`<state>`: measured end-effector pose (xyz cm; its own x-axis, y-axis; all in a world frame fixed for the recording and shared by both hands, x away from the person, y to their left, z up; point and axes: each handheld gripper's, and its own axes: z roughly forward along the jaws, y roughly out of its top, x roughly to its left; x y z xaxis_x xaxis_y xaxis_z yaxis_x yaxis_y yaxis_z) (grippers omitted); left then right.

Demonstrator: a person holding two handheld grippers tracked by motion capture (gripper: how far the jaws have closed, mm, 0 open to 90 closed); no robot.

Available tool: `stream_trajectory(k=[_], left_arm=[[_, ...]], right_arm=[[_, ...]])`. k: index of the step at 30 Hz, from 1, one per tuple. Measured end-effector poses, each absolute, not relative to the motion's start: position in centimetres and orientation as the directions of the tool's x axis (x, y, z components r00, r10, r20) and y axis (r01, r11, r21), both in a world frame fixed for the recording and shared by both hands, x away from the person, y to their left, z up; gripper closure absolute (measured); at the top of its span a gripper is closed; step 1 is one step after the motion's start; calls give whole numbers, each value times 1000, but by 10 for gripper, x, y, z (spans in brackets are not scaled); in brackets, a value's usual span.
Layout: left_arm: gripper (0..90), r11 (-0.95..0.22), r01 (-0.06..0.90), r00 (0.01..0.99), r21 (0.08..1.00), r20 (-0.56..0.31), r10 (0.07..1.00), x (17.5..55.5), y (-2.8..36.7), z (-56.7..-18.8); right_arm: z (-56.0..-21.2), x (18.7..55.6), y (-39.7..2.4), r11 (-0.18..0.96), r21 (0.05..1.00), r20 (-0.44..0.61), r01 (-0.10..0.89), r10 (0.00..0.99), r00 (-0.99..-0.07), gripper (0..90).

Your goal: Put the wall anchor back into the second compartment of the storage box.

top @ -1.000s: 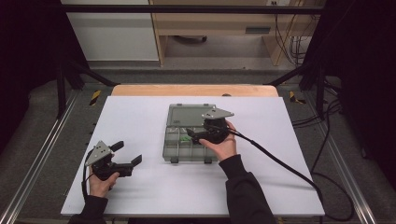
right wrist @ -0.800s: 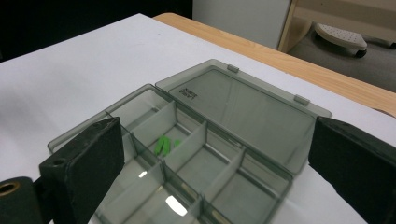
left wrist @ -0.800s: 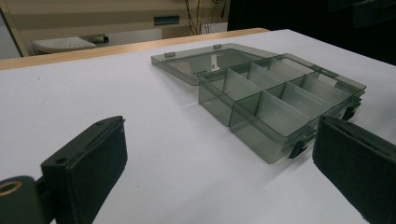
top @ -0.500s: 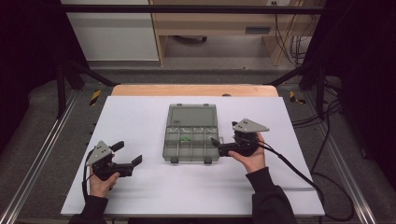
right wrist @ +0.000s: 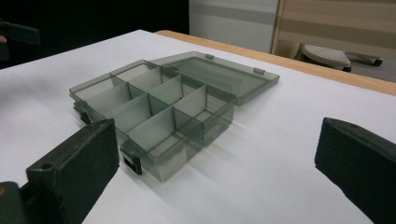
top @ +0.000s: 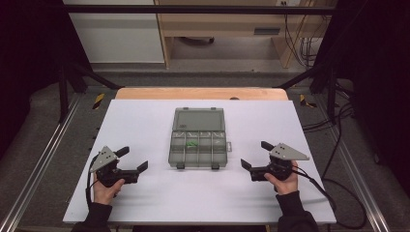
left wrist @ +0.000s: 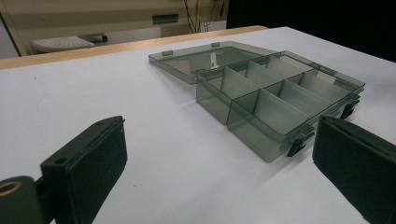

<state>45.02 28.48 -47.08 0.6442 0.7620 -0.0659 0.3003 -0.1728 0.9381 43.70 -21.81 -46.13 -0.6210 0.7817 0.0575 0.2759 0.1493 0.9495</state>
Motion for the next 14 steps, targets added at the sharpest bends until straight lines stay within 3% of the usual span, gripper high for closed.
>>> stream_trajectory(k=[14], left_arm=[[28,-176,291,649,940,-59,759,449,283,-469]], right_arm=[[-481,425,-242,125,948,82,294,795,-601,3]])
